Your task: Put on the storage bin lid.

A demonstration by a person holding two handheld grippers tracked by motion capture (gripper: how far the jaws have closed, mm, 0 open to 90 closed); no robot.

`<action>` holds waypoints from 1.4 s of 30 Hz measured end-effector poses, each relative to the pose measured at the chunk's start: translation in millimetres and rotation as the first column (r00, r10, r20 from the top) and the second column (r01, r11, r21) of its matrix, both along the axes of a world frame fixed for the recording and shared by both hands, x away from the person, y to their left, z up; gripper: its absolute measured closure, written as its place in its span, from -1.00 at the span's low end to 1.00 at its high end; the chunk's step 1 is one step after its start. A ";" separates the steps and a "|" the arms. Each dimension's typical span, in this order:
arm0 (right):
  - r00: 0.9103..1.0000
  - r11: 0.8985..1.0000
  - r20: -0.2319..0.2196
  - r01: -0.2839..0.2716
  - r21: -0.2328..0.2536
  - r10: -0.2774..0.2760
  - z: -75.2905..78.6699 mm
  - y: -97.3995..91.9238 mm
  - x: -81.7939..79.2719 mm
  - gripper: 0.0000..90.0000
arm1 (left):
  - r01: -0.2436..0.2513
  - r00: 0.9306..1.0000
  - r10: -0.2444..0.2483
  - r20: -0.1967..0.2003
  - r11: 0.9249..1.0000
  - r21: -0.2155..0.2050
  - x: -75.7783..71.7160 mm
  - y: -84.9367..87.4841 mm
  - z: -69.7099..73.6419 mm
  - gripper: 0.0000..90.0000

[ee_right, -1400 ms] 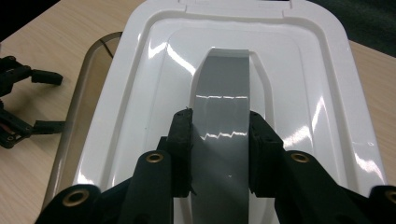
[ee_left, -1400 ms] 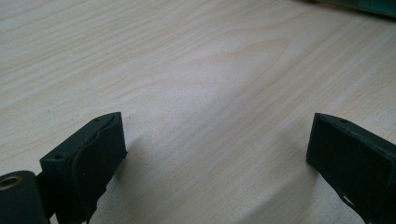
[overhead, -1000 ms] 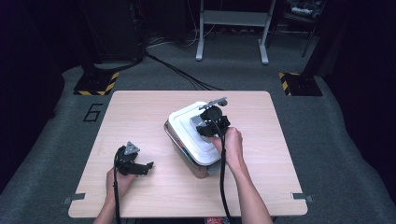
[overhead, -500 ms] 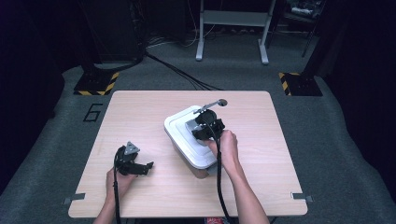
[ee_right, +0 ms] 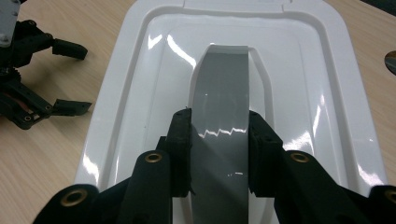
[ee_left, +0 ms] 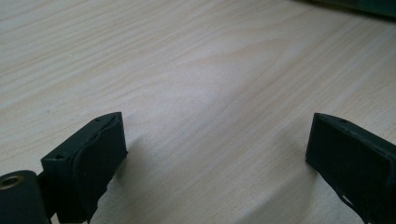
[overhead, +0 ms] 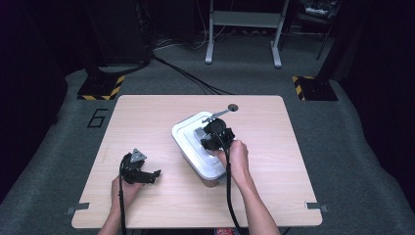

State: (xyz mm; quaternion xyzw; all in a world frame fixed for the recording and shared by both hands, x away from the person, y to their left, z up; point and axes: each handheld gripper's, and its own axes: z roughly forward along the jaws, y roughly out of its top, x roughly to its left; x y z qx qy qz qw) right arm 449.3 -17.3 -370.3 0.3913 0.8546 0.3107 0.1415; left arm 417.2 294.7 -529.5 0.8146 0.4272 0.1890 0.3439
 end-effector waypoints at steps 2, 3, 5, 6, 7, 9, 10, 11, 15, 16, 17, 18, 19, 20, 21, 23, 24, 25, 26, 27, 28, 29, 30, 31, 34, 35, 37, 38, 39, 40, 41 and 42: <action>1.000 1.000 -0.004 0.005 0.003 -0.005 0.0 0.1 -0.5 0.48 | -0.001 1.000 0.001 -0.001 1.000 -0.002 -0.1 -0.1 -0.1 -0.89; 1.000 1.000 -0.004 0.005 0.005 -0.005 -0.1 -0.2 -0.8 0.48 | -0.001 1.000 0.001 -0.001 1.000 -0.002 -0.1 -0.1 -0.1 -0.89; 1.000 1.000 -0.005 0.000 0.014 0.000 -0.6 -1.7 0.1 0.46 | -0.001 1.000 0.001 -0.001 1.000 -0.002 -0.1 -0.1 -0.1 -0.89; 1.000 1.000 -0.008 -0.003 0.010 0.003 -0.7 -2.3 0.6 0.42 | 0.000 1.000 0.000 -0.001 1.000 -0.002 -0.1 -0.1 0.0 -0.89; 1.000 1.000 -0.007 0.000 0.006 0.000 -0.7 -2.5 0.6 0.35 | 0.000 1.000 0.000 -0.001 1.000 -0.002 0.0 -0.1 0.0 -0.89; 1.000 1.000 -0.010 0.010 0.014 -0.010 0.1 -3.4 0.8 0.19 | 0.000 1.000 0.000 -0.001 1.000 -0.002 -0.1 -0.1 -0.1 -0.89; 1.000 1.000 -0.018 0.009 0.020 -0.008 1.7 -4.9 0.4 0.09 | 0.002 1.000 -0.002 -0.001 1.000 0.000 0.0 0.0 0.0 -0.89; 1.000 1.000 -0.011 0.009 0.020 -0.009 3.2 -6.4 0.0 -0.02 | 0.001 1.000 -0.001 -0.001 1.000 -0.001 -0.1 0.0 0.0 -0.89; 1.000 0.999 0.005 0.024 0.047 -0.025 10.9 -13.8 -3.7 -0.38 | 0.000 1.000 0.000 0.000 1.000 -0.002 -0.1 -0.1 -0.1 -0.89; 1.000 0.998 0.012 0.025 0.050 -0.026 12.7 -16.7 -4.5 -0.47 | 0.000 1.000 0.000 0.000 1.000 -0.002 -0.1 -0.1 -0.1 -0.89; 0.999 0.998 0.016 0.030 0.053 -0.031 14.4 -19.6 -5.5 -0.54 | 0.000 1.000 0.000 0.000 1.000 -0.002 -0.1 -0.1 0.0 -0.89; 0.999 0.998 0.022 0.034 0.055 -0.036 16.1 -23.5 -6.7 -0.62 | 0.001 1.000 -0.001 -0.001 1.000 -0.002 -0.1 -0.1 0.0 -0.89; 0.999 0.997 0.029 0.043 0.062 -0.045 16.9 -26.9 -7.6 -0.69 | 0.001 1.000 -0.001 -0.001 1.000 -0.001 -0.1 0.0 0.0 -0.89; 0.998 0.997 0.030 0.048 0.064 -0.050 17.8 -30.0 -8.4 -0.70 | 0.001 1.000 -0.001 -0.001 1.000 -0.002 -0.1 -0.1 0.0 -0.89; 0.998 0.996 0.041 0.053 0.071 -0.056 18.8 -34.5 -9.4 -0.72 | 0.001 1.000 -0.001 0.000 1.000 -0.002 -0.1 -0.1 0.0 -0.89; 0.996 0.995 0.053 0.071 0.074 -0.075 20.2 -45.6 -12.2 -0.80 | 0.001 1.000 -0.001 0.000 1.000 -0.002 -0.1 -0.1 0.0 -0.89; 0.994 0.994 0.064 0.081 0.073 -0.086 20.1 -51.1 -13.2 -0.83 | 0.002 1.000 -0.002 -0.001 1.000 0.000 -0.1 0.0 0.1 -0.89; 0.993 0.993 0.067 0.090 0.076 -0.095 19.9 -55.5 -14.0 -0.85 | 0.000 1.000 0.000 0.000 1.000 -0.002 -0.1 -0.1 0.0 -0.89; 0.992 0.992 0.067 0.102 0.078 -0.107 19.5 -61.3 -15.5 -0.88 | 0.002 1.000 -0.002 -0.001 1.000 0.000 -0.1 0.0 0.0 -0.89; 0.990 0.990 0.071 0.117 0.079 -0.122 19.1 -67.4 -17.1 -0.89 | 0.000 1.000 0.000 -0.001 1.000 -0.002 -0.1 -0.1 0.0 -0.89; 0.987 0.988 0.076 0.133 0.084 -0.139 18.2 -73.7 -18.8 -0.90 | 0.000 1.000 0.000 -0.001 1.000 -0.002 -0.1 -0.1 0.0 -0.89; 0.986 0.987 0.086 0.137 0.084 -0.144 17.0 -80.5 -20.0 -0.90 | 0.001 1.000 -0.001 -0.001 1.000 -0.001 -0.1 -0.1 0.0 -0.89; 0.984 0.986 0.089 0.148 0.082 -0.155 15.7 -87.3 -22.0 -0.91 | 0.001 1.000 -0.001 -0.001 1.000 -0.001 -0.1 -0.1 0.0 -0.89; 0.982 0.983 0.087 0.163 0.087 -0.170 14.0 -93.5 -23.7 -0.91 | 0.000 1.000 0.000 0.000 1.000 -0.002 -0.1 -0.1 0.0 -0.89; 0.972 0.974 0.093 0.205 0.092 -0.214 6.7 -113.2 -29.1 -0.92 | 0.003 1.000 -0.003 -0.001 1.000 0.001 0.0 0.0 0.1 -0.89; 0.969 0.971 0.097 0.218 0.097 -0.227 3.6 -119.9 -30.9 -0.93 | 0.001 1.000 -0.001 -0.001 1.000 -0.001 0.0 -0.1 0.0 -0.89; 0.962 0.964 0.097 0.245 0.100 -0.255 -3.7 -133.1 -35.1 -0.95 | 0.002 1.000 -0.002 -0.001 1.000 -0.001 0.0 -0.1 0.0 -0.89; 0.959 0.961 0.098 0.256 0.101 -0.266 -8.2 -139.7 -37.0 -0.96 | 0.001 1.000 -0.001 0.000 1.000 -0.002 0.0 -0.2 0.0 -0.89; 0.955 0.956 0.089 0.274 0.104 -0.283 -13.0 -145.3 -39.0 -0.97 | 0.001 1.000 -0.001 -0.001 1.000 -0.001 0.0 -0.1 0.0 -0.89; 0.952 0.954 0.089 0.284 0.101 -0.293 -18.5 -151.4 -40.7 -0.98 | 0.003 1.000 -0.003 -0.001 1.000 0.001 0.0 0.1 0.1 -0.89; 0.949 0.950 0.084 0.296 0.097 -0.304 -24.5 -156.6 -42.6 -0.98 | 0.001 1.000 -0.001 0.000 1.000 -0.002 0.0 -0.2 0.0 -0.89; 0.942 0.942 0.072 0.321 0.094 -0.328 -32.5 -161.9 -45.1 -1.00 | 0.001 1.000 -0.001 -0.001 1.000 -0.001 0.0 -0.1 0.0 -0.89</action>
